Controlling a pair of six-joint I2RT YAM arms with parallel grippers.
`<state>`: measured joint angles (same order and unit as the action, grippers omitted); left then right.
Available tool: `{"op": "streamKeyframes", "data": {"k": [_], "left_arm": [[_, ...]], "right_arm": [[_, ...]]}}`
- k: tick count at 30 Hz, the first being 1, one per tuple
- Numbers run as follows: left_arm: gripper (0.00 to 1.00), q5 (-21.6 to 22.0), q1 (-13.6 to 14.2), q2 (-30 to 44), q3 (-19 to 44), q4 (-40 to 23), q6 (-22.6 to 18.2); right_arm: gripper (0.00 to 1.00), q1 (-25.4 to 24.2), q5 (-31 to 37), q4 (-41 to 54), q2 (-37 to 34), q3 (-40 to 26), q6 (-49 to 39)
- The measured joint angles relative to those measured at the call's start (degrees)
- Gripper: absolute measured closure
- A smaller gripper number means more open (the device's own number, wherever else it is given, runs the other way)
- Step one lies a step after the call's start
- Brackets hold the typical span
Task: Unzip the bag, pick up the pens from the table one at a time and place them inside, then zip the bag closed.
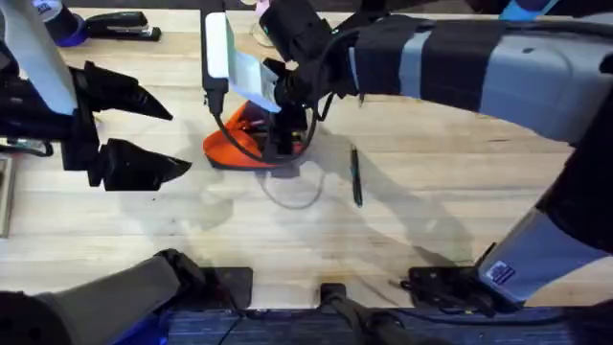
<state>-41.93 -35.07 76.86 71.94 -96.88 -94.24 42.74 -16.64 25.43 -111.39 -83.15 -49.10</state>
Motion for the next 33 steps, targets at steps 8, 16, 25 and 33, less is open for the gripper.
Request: {"op": "streamKeyframes", "data": {"k": [8, 16, 25, 33], "left_arm": [[0.008, 0.0, 0.0, 0.0, 0.0, 0.0, 0.0], [0.008, 0.0, 0.0, 0.0, 0.0, 0.0, 0.0], [0.008, 0.0, 0.0, 0.0, 0.0, 0.0, 0.0], [0.008, 0.0, 0.0, 0.0, 0.0, 0.0, 0.0]], "right_arm": [[0.005, 0.1, 0.1, 2.0, 2.3, 0.0, 0.2], [0.005, 0.2, 0.2, 7.3, 11.0, 0.0, 1.4], [0.005, -1.3, -0.1, 14.5, 17.7, 0.0, 1.1], [0.005, -6.2, 2.3, 15.1, 19.3, 0.0, 13.0]]}}
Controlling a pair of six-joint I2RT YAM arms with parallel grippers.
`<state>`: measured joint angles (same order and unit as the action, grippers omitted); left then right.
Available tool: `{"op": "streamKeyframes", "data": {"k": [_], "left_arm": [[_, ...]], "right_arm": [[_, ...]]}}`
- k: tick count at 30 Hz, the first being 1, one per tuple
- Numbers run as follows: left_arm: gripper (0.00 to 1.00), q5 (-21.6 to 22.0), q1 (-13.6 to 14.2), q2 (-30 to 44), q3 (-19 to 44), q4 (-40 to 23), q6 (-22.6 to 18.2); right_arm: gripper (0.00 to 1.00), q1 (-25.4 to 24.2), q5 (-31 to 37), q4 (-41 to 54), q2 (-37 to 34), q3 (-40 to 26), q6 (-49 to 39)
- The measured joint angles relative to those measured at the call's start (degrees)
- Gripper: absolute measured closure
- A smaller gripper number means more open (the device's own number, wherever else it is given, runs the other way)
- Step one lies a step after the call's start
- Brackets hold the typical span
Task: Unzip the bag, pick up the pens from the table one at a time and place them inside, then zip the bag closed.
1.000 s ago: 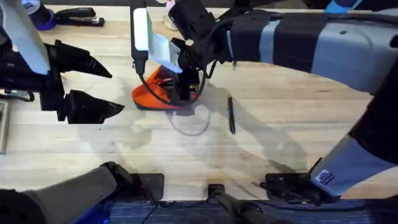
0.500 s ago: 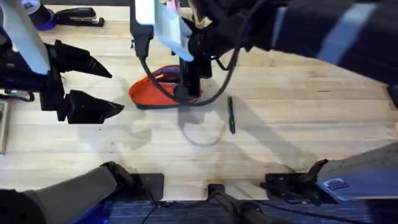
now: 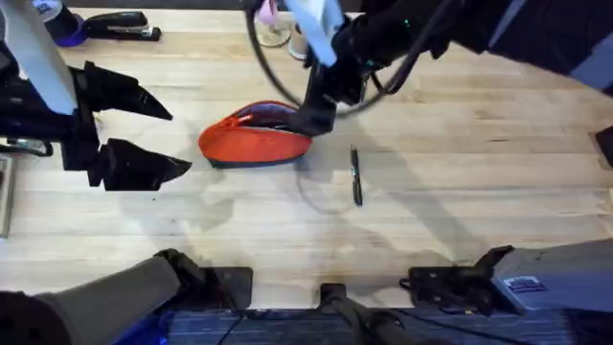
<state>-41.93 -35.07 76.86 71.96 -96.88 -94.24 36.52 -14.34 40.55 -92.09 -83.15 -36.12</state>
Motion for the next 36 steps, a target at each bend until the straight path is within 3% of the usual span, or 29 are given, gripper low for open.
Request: {"op": "streamKeyframes", "data": {"k": [10, 22, 36], "left_arm": [[0.008, 0.0, 0.0, 0.0, 0.0, 0.0, 0.0], [0.008, 0.0, 0.0, 0.0, 0.0, 0.0, 0.0], [0.008, 0.0, 0.0, 0.0, 0.0, 0.0, 0.0]], "right_arm": [[0.005, -8.4, 8.8, -2.7, 0.0, 0.0, 28.3], [0.005, -16.5, 18.0, -4.7, 0.0, 0.0, 54.4], [0.004, -16.7, 19.5, -5.8, 0.0, 0.0, 60.6]]}}
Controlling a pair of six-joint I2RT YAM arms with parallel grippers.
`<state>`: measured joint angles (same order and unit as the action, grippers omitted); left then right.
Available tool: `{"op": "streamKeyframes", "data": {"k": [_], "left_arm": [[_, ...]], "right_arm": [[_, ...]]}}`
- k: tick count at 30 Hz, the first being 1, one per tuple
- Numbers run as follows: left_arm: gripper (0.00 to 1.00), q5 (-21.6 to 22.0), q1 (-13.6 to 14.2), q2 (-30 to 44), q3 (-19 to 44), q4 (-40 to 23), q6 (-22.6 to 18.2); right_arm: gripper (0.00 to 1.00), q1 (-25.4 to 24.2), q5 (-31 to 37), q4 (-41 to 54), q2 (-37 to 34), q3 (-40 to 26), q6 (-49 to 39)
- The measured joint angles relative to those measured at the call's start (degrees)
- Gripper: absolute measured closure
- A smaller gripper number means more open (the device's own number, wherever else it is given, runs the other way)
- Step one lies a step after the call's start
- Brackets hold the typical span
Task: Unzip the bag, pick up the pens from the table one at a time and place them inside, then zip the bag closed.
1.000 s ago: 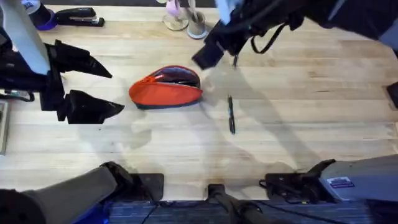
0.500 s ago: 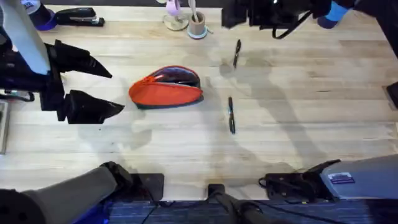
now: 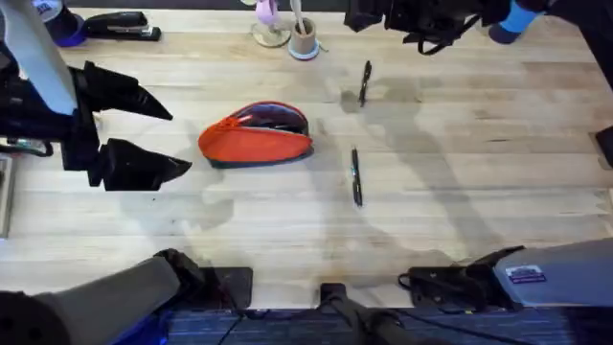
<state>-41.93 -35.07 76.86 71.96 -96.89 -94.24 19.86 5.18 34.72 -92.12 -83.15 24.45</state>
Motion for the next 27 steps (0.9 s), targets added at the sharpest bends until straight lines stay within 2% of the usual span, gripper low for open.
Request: {"op": "streamKeyframes", "data": {"k": [12, 27], "left_arm": [[0.007, 0.0, 0.0, 0.0, 0.0, 0.0, 0.0], [0.008, 0.0, 0.0, 0.0, 0.0, 0.0, 0.0]], "right_arm": [[0.005, 0.0, 7.5, -2.8, -4.4, 0.0, 0.6], [0.005, 0.0, 8.6, -3.3, -14.4, 0.0, 9.2]]}}
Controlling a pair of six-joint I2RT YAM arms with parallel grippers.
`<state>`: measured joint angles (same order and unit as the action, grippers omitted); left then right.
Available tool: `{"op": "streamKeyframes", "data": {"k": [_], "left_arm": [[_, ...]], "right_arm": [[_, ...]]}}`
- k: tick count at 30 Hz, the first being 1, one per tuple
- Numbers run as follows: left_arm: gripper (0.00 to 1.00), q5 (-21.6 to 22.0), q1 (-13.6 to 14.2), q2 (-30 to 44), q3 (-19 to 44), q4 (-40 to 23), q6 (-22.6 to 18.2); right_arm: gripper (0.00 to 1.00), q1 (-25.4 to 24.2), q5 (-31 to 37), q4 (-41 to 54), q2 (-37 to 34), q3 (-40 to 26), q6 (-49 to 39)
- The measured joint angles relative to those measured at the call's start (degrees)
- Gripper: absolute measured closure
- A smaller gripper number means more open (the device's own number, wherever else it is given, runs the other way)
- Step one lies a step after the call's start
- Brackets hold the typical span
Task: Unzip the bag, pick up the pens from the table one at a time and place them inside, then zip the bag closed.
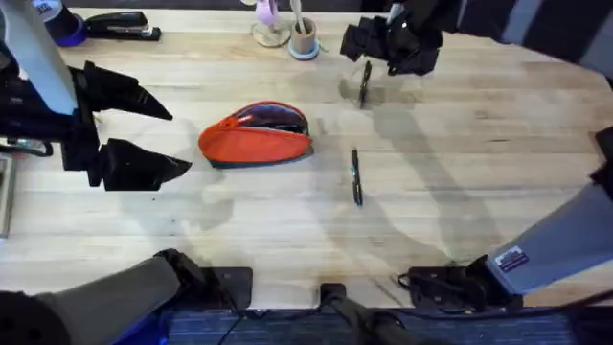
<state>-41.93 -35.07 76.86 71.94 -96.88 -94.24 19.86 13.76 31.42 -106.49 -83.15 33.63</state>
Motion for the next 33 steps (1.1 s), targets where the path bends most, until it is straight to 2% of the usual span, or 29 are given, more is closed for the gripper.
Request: {"op": "streamKeyframes", "data": {"k": [14, 20, 33], "left_arm": [[0.008, 0.0, 0.0, 0.0, 0.0, 0.0, 0.0], [0.008, 0.0, 0.0, 0.0, 0.0, 0.0, 0.0], [0.008, 0.0, 0.0, 0.0, 0.0, 0.0, 0.0]], "right_arm": [[0.006, 0.0, -1.1, -0.9, -7.5, 0.0, 1.4], [0.006, 0.0, -4.6, -1.3, -8.4, 0.0, 1.6], [0.038, 0.0, -5.4, -1.4, -8.9, -0.2, 1.6]]}}
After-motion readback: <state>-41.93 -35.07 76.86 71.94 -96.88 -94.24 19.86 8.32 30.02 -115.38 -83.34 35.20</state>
